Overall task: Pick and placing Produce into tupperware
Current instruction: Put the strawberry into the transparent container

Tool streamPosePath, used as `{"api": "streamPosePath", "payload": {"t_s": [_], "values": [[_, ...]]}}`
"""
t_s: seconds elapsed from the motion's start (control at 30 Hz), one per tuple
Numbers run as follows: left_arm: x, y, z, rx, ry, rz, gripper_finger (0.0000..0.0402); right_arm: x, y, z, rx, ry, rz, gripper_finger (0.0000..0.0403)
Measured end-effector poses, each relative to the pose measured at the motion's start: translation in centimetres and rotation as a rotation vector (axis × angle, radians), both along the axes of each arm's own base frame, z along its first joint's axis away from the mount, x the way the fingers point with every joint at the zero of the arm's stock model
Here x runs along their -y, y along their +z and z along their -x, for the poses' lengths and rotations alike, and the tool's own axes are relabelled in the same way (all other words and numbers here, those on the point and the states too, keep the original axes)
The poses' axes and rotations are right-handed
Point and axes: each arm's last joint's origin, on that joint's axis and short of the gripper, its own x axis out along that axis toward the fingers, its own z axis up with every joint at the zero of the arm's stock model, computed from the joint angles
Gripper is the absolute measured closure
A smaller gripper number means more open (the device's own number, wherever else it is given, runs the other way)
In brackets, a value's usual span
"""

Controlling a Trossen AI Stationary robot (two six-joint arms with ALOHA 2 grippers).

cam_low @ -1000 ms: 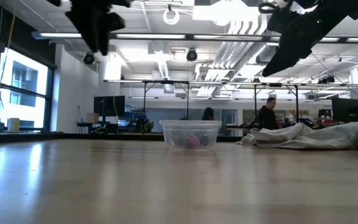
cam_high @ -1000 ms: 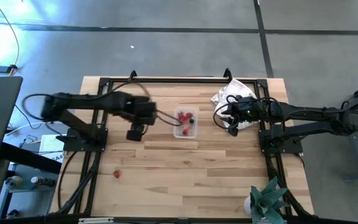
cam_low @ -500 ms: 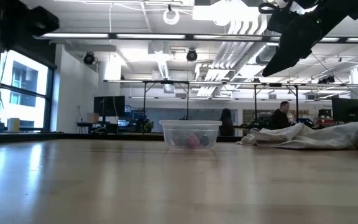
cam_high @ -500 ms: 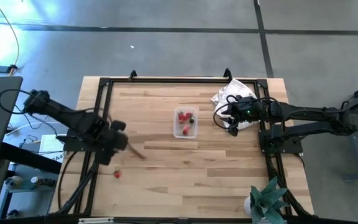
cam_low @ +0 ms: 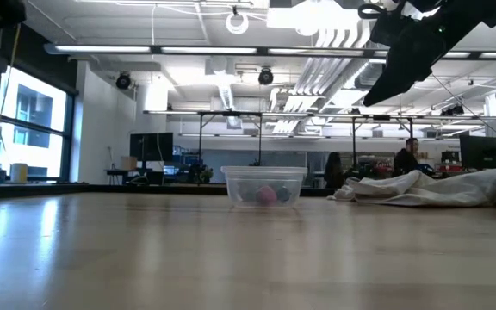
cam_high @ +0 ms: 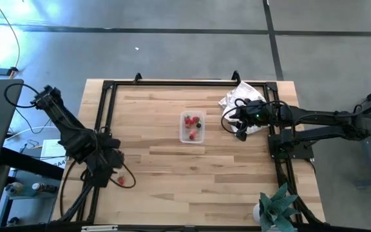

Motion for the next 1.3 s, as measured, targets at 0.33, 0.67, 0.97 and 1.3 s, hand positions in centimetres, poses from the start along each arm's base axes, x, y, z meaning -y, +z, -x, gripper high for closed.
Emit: {"api": "streamPosePath", "payload": {"t_s": [0.33,0.67,0.97,1.3], "values": [[2.7,-2.7,-0.1,-0.149,0.761,-0.007,0.0238,0.0,0.0,0.0,0.0,0.0,0.0,0.0291],[4.7,-6.9,-4.1,-0.281,1.119,0.054,0.0238,0.0,0.0,0.0,0.0,0.0,0.0,0.0291],[4.7,-8.2,-5.9,-0.308,1.172,0.091,0.0238,0.0,0.0,0.0,0.0,0.0,0.0,0.0291],[4.8,-8.3,-5.4,-0.44,1.186,0.077,0.0238,0.0,0.0,0.0,0.0,0.0,0.0,0.0291]]}}
